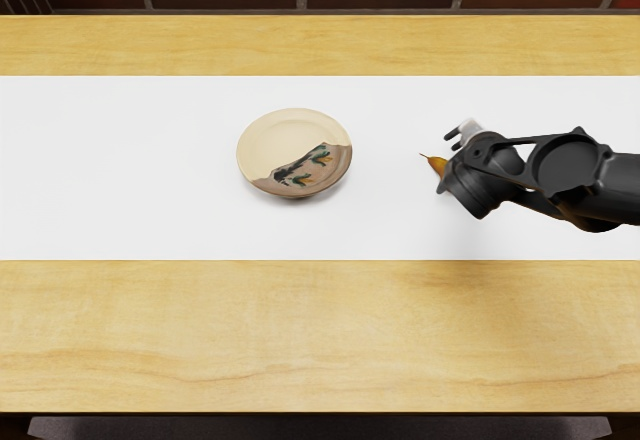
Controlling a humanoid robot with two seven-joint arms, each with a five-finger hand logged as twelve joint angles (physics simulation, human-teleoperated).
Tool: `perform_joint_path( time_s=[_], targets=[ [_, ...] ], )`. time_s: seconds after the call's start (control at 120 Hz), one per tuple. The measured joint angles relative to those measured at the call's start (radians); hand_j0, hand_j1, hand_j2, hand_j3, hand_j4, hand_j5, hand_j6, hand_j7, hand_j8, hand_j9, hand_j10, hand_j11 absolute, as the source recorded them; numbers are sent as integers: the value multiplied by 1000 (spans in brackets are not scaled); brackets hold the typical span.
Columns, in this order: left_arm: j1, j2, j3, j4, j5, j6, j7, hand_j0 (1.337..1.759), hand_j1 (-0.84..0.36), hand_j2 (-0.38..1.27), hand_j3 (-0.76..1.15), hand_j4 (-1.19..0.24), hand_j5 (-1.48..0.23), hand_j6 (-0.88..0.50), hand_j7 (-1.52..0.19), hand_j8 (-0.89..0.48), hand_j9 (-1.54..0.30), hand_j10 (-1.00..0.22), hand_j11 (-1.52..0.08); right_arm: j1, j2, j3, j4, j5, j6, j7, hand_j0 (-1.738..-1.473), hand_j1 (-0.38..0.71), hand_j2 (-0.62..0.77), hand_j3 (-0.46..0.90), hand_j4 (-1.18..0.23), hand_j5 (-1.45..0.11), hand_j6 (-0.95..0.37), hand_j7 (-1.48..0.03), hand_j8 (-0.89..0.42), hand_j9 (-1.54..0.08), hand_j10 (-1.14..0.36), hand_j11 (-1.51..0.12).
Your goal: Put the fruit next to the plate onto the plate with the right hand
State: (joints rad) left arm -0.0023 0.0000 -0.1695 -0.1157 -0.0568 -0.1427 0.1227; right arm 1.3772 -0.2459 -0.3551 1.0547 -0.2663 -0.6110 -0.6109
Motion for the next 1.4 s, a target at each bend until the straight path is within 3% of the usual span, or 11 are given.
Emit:
perform_joint_path(
  time_s=[0.35, 0.417, 0.7, 1.092, 1.25, 1.4],
  targets=[
    [0, 0, 0, 0, 0, 0, 0, 1658, 348, 0, 0, -1, -1, -1, -1, -1, -1, -1, -1, -25, 40, -9, -67, -7, 0, -1, -1657, 85, -79, 0, -367, -483, -370, -480, -368, -482, -365, -480],
    [-1, 0, 0, 0, 0, 0, 0, 1658, 348, 0, 0, -1, -1, -1, -1, -1, -1, -1, -1, -27, 44, -10, -73, -9, 0, -1, -1657, 96, -80, 0, -386, -500, -385, -500, -361, -495, -304, -606],
    [-1, 0, 0, 0, 0, 0, 0, 1658, 348, 0, 0, -1, -1, -1, -1, -1, -1, -1, -1, -37, 51, -13, -79, -22, 1, 2, -1656, 208, -98, 0, -503, -594, -471, -625, -166, -833, -148, -921],
    [0, 0, 0, 0, 0, 0, 0, 1658, 348, 0, 0, -1, -1, -1, -1, -1, -1, -1, -1, -40, 53, -12, -79, -36, 8, -2, -1641, 271, -24, -1, -363, -892, -321, -893, -109, -924, -107, -975],
    [-1, 0, 0, 0, 0, 0, 0, 1658, 348, 0, 0, -1, -1, -1, -1, -1, -1, -1, -1, -43, 53, -8, -79, -37, 4, -1, -1643, 321, 101, 0, -491, -979, -345, -1020, -90, -949, -87, -1002],
    [-1, 0, 0, 0, 0, 0, 0, 1658, 348, 0, 0, -1, -1, -1, -1, -1, -1, -1, -1, -44, 53, -4, -78, -33, 4, -1, -1645, 376, 74, 1, -548, -1036, -310, -1080, -49, -983, -47, -1035]
  ],
)
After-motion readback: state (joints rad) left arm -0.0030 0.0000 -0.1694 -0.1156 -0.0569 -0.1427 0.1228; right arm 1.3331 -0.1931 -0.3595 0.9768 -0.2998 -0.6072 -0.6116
